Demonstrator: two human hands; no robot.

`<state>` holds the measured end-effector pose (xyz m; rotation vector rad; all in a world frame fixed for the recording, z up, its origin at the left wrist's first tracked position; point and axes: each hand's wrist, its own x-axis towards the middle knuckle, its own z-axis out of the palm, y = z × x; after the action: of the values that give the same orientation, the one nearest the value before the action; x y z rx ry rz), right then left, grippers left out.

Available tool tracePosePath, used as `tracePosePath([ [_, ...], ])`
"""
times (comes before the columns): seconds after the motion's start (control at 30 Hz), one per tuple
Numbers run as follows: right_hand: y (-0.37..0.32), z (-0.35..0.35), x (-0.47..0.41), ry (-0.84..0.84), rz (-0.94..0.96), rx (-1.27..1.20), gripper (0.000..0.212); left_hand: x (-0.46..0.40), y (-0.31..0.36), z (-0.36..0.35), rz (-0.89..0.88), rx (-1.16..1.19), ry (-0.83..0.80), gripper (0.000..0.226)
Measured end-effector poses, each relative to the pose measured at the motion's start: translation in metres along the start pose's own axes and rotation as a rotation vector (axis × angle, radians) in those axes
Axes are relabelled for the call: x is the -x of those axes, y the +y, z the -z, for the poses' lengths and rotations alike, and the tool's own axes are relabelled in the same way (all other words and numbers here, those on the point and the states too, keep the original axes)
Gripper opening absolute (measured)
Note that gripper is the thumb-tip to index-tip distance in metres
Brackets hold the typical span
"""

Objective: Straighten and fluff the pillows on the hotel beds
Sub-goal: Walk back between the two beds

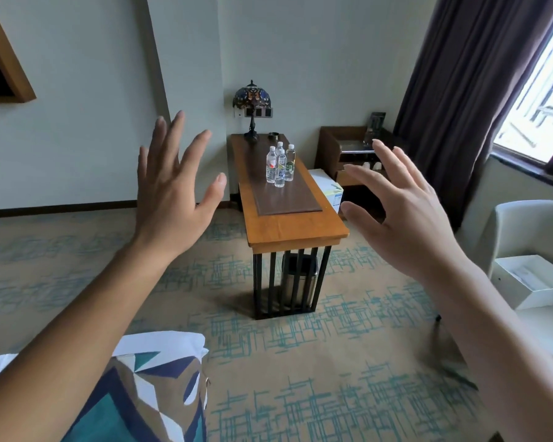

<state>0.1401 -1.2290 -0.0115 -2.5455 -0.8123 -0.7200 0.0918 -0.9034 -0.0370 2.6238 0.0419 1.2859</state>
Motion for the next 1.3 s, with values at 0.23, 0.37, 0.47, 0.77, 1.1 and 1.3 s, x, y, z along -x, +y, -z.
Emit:
tracePosePath([
  [0.23, 0.042, -0.062, -0.079, 0.011, -0.008, -0.036, 0.058, -0.058, -0.041, -0.072, 0.032, -0.038, -0.093, 0.059],
  [0.37, 0.063, -0.086, -0.136, -0.006, 0.019, -0.058, 0.055, -0.098, -0.057, -0.098, 0.072, -0.074, -0.095, 0.062],
  [0.47, 0.073, -0.104, -0.175, 0.006, 0.060, -0.072, 0.057, -0.126, -0.068, -0.116, 0.094, -0.084, -0.085, 0.061],
  [0.77, 0.078, -0.175, -0.267, 0.014, 0.059, -0.135, 0.063, -0.190, -0.131, -0.179, 0.117, -0.087, -0.106, 0.056],
  [1.1, 0.048, -0.257, -0.366, 0.035, 0.052, -0.137, 0.059, -0.242, -0.258, -0.230, 0.163, -0.067, -0.164, 0.055],
  [1.3, 0.042, -0.311, -0.421, -0.021, 0.085, -0.131, 0.059, -0.268, -0.316, -0.257, 0.219, -0.099, -0.173, 0.057],
])
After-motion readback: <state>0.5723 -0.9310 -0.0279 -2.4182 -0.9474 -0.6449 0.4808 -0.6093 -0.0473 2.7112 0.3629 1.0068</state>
